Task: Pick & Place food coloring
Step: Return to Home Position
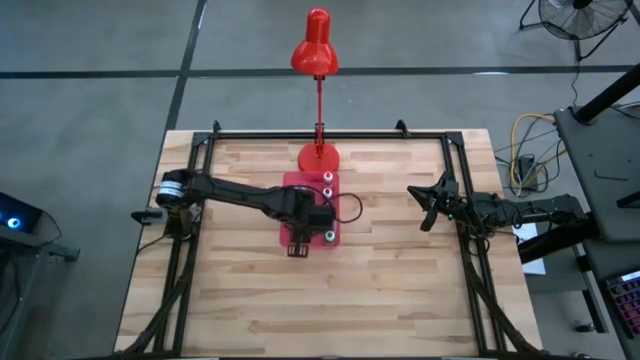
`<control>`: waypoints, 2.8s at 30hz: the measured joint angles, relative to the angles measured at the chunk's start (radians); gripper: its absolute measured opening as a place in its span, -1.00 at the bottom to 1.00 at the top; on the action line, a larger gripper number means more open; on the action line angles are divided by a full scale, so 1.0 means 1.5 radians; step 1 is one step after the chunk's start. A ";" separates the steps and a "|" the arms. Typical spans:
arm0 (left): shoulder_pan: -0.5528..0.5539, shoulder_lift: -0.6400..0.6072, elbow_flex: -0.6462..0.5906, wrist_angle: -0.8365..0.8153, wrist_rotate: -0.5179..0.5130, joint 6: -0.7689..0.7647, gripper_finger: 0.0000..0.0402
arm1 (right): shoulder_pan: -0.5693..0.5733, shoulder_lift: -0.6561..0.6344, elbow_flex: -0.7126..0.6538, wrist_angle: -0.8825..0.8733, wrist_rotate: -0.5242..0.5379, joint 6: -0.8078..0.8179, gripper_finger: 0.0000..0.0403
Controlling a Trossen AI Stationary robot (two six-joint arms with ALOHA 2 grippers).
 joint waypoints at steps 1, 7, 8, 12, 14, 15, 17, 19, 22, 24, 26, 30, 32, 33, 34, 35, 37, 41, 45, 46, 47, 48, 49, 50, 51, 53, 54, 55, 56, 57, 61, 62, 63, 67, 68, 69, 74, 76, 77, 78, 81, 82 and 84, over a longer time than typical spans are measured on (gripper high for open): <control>0.000 0.000 0.021 -0.019 0.000 -0.003 -0.39 | 0.000 0.000 0.000 0.000 0.000 0.000 -0.96; -0.001 -0.029 0.105 -0.083 0.000 -0.028 -0.39 | 0.001 0.000 0.000 0.000 0.000 0.000 -0.96; -0.001 -0.041 0.105 -0.084 0.000 -0.031 -0.39 | 0.001 0.000 0.000 0.000 0.000 0.000 -0.96; 0.000 -0.094 0.078 -0.085 0.000 -0.056 -0.39 | 0.000 0.000 0.000 0.000 0.000 0.000 -0.96; 0.007 -0.126 0.050 -0.085 0.000 -0.083 -0.39 | 0.000 0.000 0.000 0.000 0.000 0.000 -0.96; 0.013 -0.142 0.034 -0.085 0.000 -0.099 -0.39 | 0.000 0.000 0.000 0.000 0.000 0.000 -0.96; 0.024 -0.177 -0.005 -0.082 -0.001 -0.134 -0.39 | 0.000 0.000 0.000 0.000 0.000 0.000 -0.96; 0.033 -0.214 -0.050 -0.072 -0.004 -0.171 -0.39 | 0.000 0.001 0.000 0.000 0.000 0.000 -0.96; 0.038 -0.285 -0.133 -0.039 -0.001 -0.214 -0.39 | 0.000 0.000 0.000 0.000 0.000 0.000 -0.96; 0.040 -0.339 -0.197 -0.006 0.000 -0.239 -0.39 | 0.000 0.001 0.000 0.000 0.000 0.000 -0.96; 0.040 -0.394 -0.267 0.044 0.000 -0.262 -0.39 | 0.000 0.001 0.000 0.000 0.000 0.000 -0.96; 0.041 -0.494 -0.401 0.137 0.000 -0.287 -0.39 | 0.000 0.001 0.000 0.000 0.000 0.000 -0.96; 0.045 -0.534 -0.455 0.162 0.001 -0.273 -0.39 | 0.000 0.001 0.000 0.000 0.000 0.000 -0.96; 0.048 -0.553 -0.480 0.176 0.001 -0.266 -0.39 | 0.000 0.001 0.000 0.000 0.000 0.000 -0.96; 0.052 -0.571 -0.505 0.192 0.000 -0.257 -0.39 | 0.000 0.001 0.000 0.000 0.000 0.000 -0.96; 0.056 -0.588 -0.529 0.206 0.000 -0.251 -0.39 | 0.000 0.001 0.000 0.000 0.000 0.000 -0.96; 0.065 -0.622 -0.579 0.241 0.000 -0.250 -0.39 | 0.000 0.001 0.000 0.000 0.000 0.000 -0.96; 0.080 -0.684 -0.675 0.317 0.002 -0.265 -0.39 | 0.000 0.001 0.000 0.000 0.000 0.000 -0.96; 0.088 -0.747 -0.766 0.392 0.005 -0.258 -0.39 | 0.000 0.001 0.000 0.000 0.000 0.000 -0.96; 0.090 -0.762 -0.788 0.412 0.005 -0.254 -0.39 | 0.000 0.001 0.000 0.000 0.000 0.000 -0.96; 0.092 -0.777 -0.809 0.435 0.005 -0.250 -0.39 | 0.000 0.001 0.000 0.000 0.000 0.000 -0.96; 0.094 -0.792 -0.829 0.460 0.005 -0.242 -0.39 | 0.000 0.001 0.000 0.000 0.000 0.000 -0.96; 0.095 -0.805 -0.846 0.482 0.005 -0.234 -0.39 | 0.000 0.001 0.000 0.000 0.000 0.000 -0.96; 0.098 -0.818 -0.865 0.506 0.005 -0.225 -0.39 | 0.000 0.001 0.000 0.000 0.000 0.000 -0.96; 0.101 -0.829 -0.883 0.530 0.006 -0.219 -0.39 | 0.000 0.001 0.000 0.000 0.000 0.000 -0.96; 0.111 -0.850 -0.915 0.573 0.005 -0.211 -0.39 | 0.000 0.001 0.000 0.000 0.000 0.000 -0.96; 0.117 -0.860 -0.931 0.587 0.004 -0.210 -0.39 | 0.000 0.001 0.000 0.000 0.000 0.000 -0.96; 0.125 -0.870 -0.944 0.596 0.004 -0.210 -0.39 | 0.000 0.001 0.000 0.000 0.000 0.000 -0.96; 0.132 -0.878 -0.954 0.602 0.004 -0.212 -0.39 | 0.000 0.001 0.000 0.000 0.000 0.000 -0.96; 0.139 -0.886 -0.963 0.603 0.003 -0.218 -0.39 | 0.000 0.001 0.000 0.000 0.000 0.000 -0.96; 0.171 -0.911 -0.987 0.606 0.002 -0.220 -0.39 | 0.000 0.001 0.000 0.000 0.000 0.000 -0.96; 0.180 -0.917 -0.990 0.613 0.002 -0.218 -0.39 | 0.000 0.001 0.000 0.000 0.000 0.000 -0.96; 0.190 -0.922 -0.992 0.618 0.003 -0.216 -0.39 | 0.000 0.001 0.000 0.000 0.000 0.000 -0.96; 0.233 -0.932 -0.996 0.626 0.003 -0.196 -0.39 | 0.000 0.001 0.000 0.000 0.000 0.000 -0.96; 0.243 -0.936 -0.996 0.628 0.004 -0.190 -0.39 | 0.000 0.001 0.000 0.000 0.000 0.000 -0.96; 0.250 -0.941 -0.998 0.632 0.005 -0.184 -0.39 | 0.000 0.001 0.000 0.000 0.000 0.000 -0.96; 0.255 -1.002 -1.024 0.699 0.012 -0.171 -0.39 | 0.000 0.001 0.000 0.000 0.000 0.000 -0.96; 0.255 -1.036 -1.024 0.697 0.019 -0.177 -0.39 | 0.000 0.001 0.000 0.000 0.000 0.000 -0.96; 0.255 -1.051 -1.024 0.697 0.019 -0.178 -0.39 | 0.000 0.001 0.000 0.000 0.000 0.000 -0.96; 0.255 -1.065 -1.024 0.697 0.019 -0.178 -0.39 | 0.000 0.001 0.000 0.000 0.000 0.000 -0.96; 0.255 -1.105 -1.024 0.696 0.020 -0.178 -0.39 | 0.000 0.001 0.000 0.000 0.000 0.000 -0.96; 0.255 -1.116 -1.024 0.696 0.020 -0.179 -0.39 | 0.000 0.001 0.000 0.000 0.000 0.000 -0.96; 0.258 -1.123 -1.024 0.694 0.023 -0.184 -0.39 | 0.000 0.001 0.000 0.000 0.000 0.000 -0.96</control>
